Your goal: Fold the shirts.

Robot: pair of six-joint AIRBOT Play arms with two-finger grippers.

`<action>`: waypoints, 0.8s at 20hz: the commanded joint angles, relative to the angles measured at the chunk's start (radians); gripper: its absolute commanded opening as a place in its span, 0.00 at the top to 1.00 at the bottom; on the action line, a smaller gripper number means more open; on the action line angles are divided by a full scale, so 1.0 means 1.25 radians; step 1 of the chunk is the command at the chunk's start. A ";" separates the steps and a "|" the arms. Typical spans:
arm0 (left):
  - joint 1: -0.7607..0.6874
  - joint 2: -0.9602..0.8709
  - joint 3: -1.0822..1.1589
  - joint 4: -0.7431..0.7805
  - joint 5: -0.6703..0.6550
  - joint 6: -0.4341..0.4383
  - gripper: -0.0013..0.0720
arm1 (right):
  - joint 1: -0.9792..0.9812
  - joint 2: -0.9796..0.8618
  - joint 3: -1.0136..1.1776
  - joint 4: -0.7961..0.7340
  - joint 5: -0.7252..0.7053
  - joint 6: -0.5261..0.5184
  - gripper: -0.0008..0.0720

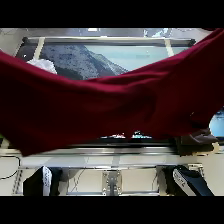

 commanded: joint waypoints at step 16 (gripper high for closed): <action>-0.395 -0.887 0.011 0.337 0.238 -0.115 0.97 | 0.157 -0.879 -0.002 0.083 -0.439 -0.043 0.98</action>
